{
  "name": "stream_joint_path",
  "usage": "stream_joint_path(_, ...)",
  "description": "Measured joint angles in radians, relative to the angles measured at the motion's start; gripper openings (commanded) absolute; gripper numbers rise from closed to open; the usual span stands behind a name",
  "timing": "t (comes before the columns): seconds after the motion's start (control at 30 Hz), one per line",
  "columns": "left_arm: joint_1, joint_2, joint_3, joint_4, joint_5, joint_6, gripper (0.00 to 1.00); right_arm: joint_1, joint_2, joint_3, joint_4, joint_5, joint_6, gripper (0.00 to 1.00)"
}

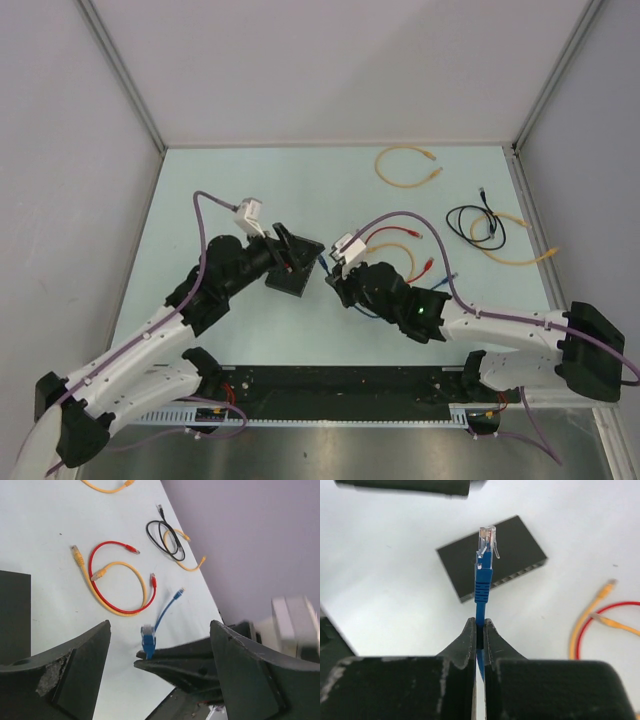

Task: Insert the plug into the switch port

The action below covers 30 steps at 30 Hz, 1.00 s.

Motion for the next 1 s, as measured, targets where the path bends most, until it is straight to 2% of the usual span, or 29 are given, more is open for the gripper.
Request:
stream_joint_path(0.13,0.005,0.058,0.072,-0.069,-0.018,-0.053,0.79,0.069,0.030,0.002,-0.020,0.171,-0.085,0.00)
stream_joint_path(0.27,0.006,0.117,0.117,-0.133,-0.018,-0.094,0.68,0.100,0.051,0.006,-0.024,0.266,-0.134,0.00)
stream_joint_path(0.43,0.006,0.149,0.117,-0.175,0.009,-0.139,0.65,0.114,0.054,0.012,-0.022,0.329,-0.165,0.00)
stream_joint_path(0.73,-0.002,0.182,0.117,-0.173,0.043,-0.174,0.52,0.143,0.092,0.013,-0.012,0.372,-0.206,0.00)
stream_joint_path(0.77,-0.003,0.188,0.117,-0.172,0.048,-0.175,0.44,0.146,0.095,0.013,-0.011,0.376,-0.211,0.00)
stream_joint_path(0.93,-0.016,0.219,0.117,-0.173,0.063,-0.190,0.24,0.163,0.109,0.013,0.000,0.403,-0.230,0.00)
stream_joint_path(0.97,-0.019,0.223,0.117,-0.175,0.065,-0.190,0.14,0.166,0.112,0.013,0.000,0.410,-0.234,0.00)
stream_joint_path(1.0,-0.020,0.227,0.117,-0.175,0.065,-0.190,0.08,0.169,0.115,0.013,0.000,0.417,-0.239,0.00)
